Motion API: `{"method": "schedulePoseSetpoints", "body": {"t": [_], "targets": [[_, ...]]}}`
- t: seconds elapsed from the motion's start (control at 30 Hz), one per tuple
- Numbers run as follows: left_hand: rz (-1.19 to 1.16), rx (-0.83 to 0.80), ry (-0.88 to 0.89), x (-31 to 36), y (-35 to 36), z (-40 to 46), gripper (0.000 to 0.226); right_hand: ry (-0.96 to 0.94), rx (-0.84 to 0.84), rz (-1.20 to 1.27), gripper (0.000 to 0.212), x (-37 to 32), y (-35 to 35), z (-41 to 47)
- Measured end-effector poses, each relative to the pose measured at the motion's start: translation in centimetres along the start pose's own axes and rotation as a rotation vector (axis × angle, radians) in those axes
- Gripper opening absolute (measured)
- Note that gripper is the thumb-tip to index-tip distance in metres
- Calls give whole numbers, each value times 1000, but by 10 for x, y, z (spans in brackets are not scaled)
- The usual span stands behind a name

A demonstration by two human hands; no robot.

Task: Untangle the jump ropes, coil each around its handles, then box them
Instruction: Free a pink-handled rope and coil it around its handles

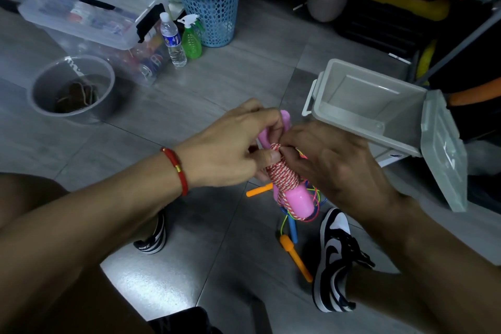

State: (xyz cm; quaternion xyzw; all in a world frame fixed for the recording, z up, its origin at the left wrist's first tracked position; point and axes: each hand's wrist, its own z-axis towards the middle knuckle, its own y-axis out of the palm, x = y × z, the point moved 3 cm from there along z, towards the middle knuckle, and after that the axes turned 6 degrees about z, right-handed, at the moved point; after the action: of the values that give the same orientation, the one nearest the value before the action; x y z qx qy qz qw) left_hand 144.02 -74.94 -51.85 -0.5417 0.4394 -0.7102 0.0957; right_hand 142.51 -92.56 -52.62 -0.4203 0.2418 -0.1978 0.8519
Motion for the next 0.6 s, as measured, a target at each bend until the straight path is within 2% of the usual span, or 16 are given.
{"method": "schedulePoseSetpoints", "body": {"t": [0.07,0.17,0.23,0.4,0.53,0.6], "targets": [[-41,-57,10,-2,-2,0,13,2,-6,-1,7,-1,1,0],[-298,-157,-64,-10,-7,-3,3,15,6,-9,9,-1,0,0],[-307,-184,-57,-13,-9,-2,3,8,-2,0,8,-2,-1,0],[-145,-234,5,-7,-14,-1,12,-25,-122,68,14,-4,-3,-2],[112,-181,127,-5,-16,3,18,-59,-184,112,19,-7,2,-6],[161,-163,162,-2,-14,4,23,-70,-175,112,20,-8,4,-7]]}}
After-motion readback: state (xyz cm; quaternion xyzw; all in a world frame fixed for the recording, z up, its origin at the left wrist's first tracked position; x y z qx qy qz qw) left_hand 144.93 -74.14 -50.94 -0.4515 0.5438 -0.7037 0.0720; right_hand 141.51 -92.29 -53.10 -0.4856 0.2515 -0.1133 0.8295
